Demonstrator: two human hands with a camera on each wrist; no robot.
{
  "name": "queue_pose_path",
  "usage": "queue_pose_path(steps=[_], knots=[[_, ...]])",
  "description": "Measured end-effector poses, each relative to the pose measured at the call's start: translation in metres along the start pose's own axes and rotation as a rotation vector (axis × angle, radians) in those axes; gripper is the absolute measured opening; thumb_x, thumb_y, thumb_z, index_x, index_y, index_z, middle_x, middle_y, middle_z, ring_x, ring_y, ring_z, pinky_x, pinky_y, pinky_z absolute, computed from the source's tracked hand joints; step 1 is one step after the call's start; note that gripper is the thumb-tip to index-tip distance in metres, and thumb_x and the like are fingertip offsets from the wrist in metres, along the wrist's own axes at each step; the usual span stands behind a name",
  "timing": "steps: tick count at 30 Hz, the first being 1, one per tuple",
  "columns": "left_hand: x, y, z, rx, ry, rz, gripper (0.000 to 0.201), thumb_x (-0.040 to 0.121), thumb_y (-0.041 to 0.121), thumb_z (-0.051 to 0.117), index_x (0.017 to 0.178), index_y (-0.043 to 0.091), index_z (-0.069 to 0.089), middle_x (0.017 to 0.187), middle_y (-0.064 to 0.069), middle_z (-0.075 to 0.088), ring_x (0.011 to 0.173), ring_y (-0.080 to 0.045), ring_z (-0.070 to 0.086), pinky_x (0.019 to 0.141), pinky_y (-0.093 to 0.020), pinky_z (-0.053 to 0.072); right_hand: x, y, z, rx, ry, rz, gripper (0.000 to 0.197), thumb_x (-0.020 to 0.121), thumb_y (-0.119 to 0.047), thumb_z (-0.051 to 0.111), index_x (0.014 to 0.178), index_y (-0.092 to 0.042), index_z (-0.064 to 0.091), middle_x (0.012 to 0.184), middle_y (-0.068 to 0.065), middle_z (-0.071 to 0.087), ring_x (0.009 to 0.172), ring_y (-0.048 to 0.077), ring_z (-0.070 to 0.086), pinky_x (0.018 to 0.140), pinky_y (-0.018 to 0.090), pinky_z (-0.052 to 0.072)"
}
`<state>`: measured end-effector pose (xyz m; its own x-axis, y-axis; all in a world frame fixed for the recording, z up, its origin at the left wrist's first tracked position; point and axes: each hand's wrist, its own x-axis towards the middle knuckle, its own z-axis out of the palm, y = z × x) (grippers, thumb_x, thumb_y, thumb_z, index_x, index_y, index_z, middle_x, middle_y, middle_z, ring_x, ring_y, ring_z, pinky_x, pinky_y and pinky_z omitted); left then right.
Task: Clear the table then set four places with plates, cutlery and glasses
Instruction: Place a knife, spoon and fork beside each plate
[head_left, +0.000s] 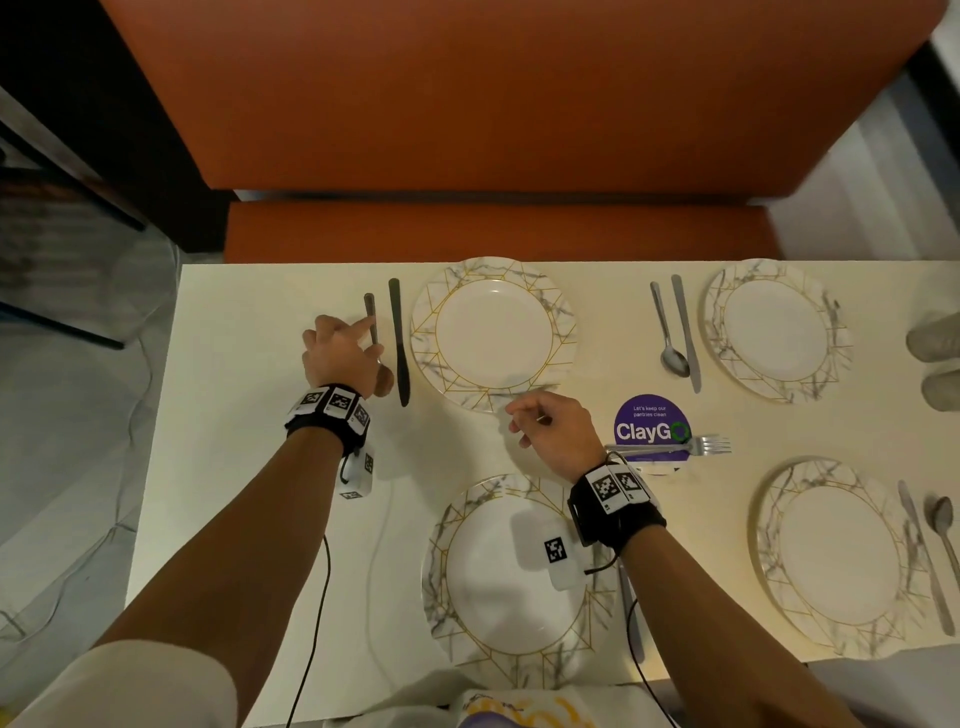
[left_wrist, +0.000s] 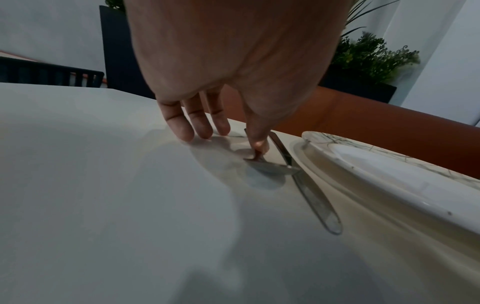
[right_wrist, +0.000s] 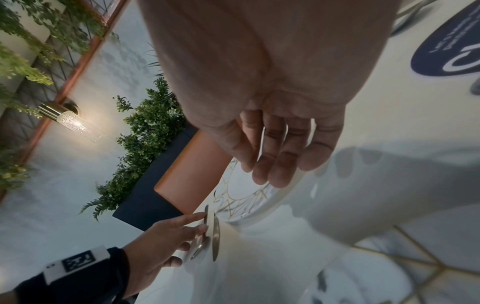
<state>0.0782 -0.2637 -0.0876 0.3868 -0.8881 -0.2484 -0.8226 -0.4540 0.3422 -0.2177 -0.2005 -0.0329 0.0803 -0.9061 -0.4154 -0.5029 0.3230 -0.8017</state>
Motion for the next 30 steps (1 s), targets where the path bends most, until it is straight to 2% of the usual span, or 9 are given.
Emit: queue_pose_path(steps=[2, 6, 11, 16, 18, 21, 30], knots=[[0.002, 0.000, 0.000, -0.005, -0.005, 0.001, 0.043, 0.096, 0.031, 0.068, 0.140, 0.031, 0.064, 0.137, -0.010, 0.048, 0.122, -0.035, 0.046, 0.096, -0.050, 0.052, 0.001, 0.002, -0.001, -0.009, 0.001, 0.001, 0.019, 0.093, -0.008, 0.058, 0.094, -0.018, 0.075, 0.081, -0.001, 0.074, 0.063, 0.004, 0.066, 0.062, 0.015, 0.050], [0.007, 0.000, -0.003, -0.036, -0.018, -0.005, 0.044, 0.097, 0.030, 0.069, 0.140, 0.032, 0.064, 0.138, -0.010, 0.047, 0.124, -0.035, 0.045, 0.099, -0.050, 0.050, 0.003, 0.003, -0.003, 0.002, 0.010, 0.005, 0.019, 0.094, -0.006, 0.059, 0.096, -0.015, 0.075, 0.082, 0.002, 0.074, 0.059, -0.002, 0.063, 0.058, 0.012, 0.048], [0.010, -0.001, -0.003, -0.063, -0.002, 0.009, 0.046, 0.097, 0.030, 0.068, 0.142, 0.032, 0.062, 0.139, -0.011, 0.048, 0.124, -0.035, 0.046, 0.100, -0.050, 0.050, 0.005, 0.004, -0.002, 0.000, 0.006, 0.005, 0.019, 0.094, -0.006, 0.058, 0.097, -0.014, 0.075, 0.082, 0.002, 0.074, 0.059, -0.003, 0.063, 0.056, 0.011, 0.047], [0.009, 0.005, 0.001, -0.031, 0.099, 0.141, 0.047, 0.090, 0.037, 0.075, 0.136, 0.029, 0.067, 0.140, -0.012, 0.051, 0.125, -0.038, 0.048, 0.097, -0.056, 0.050, 0.004, 0.005, -0.003, 0.010, 0.014, -0.006, 0.019, 0.094, -0.004, 0.057, 0.097, -0.011, 0.075, 0.081, 0.002, 0.073, 0.058, -0.005, 0.063, 0.056, 0.011, 0.048], [0.012, 0.007, 0.004, 0.032, 0.082, 0.195, 0.049, 0.088, 0.042, 0.077, 0.135, 0.031, 0.067, 0.146, -0.014, 0.048, 0.132, -0.039, 0.045, 0.098, -0.058, 0.048, 0.003, 0.005, -0.004, 0.011, 0.017, -0.012, 0.018, 0.095, -0.004, 0.057, 0.098, -0.009, 0.074, 0.080, 0.001, 0.072, 0.057, -0.006, 0.063, 0.055, 0.010, 0.047], [0.015, 0.009, 0.007, 0.101, 0.053, 0.205, 0.052, 0.088, 0.046, 0.076, 0.137, 0.035, 0.065, 0.153, -0.014, 0.044, 0.139, -0.039, 0.040, 0.102, -0.060, 0.044, 0.004, 0.007, -0.007, 0.004, 0.021, -0.018, 0.018, 0.094, -0.004, 0.058, 0.098, -0.008, 0.074, 0.077, -0.003, 0.072, 0.057, -0.007, 0.063, 0.055, 0.008, 0.046], [0.016, 0.010, 0.005, 0.115, 0.012, 0.197, 0.053, 0.089, 0.047, 0.075, 0.139, 0.039, 0.062, 0.155, -0.011, 0.041, 0.142, -0.038, 0.036, 0.108, -0.061, 0.040, 0.007, 0.012, -0.007, -0.023, 0.023, -0.040, 0.018, 0.093, -0.005, 0.059, 0.095, -0.012, 0.075, 0.074, -0.008, 0.072, 0.059, -0.004, 0.064, 0.059, 0.010, 0.046]])
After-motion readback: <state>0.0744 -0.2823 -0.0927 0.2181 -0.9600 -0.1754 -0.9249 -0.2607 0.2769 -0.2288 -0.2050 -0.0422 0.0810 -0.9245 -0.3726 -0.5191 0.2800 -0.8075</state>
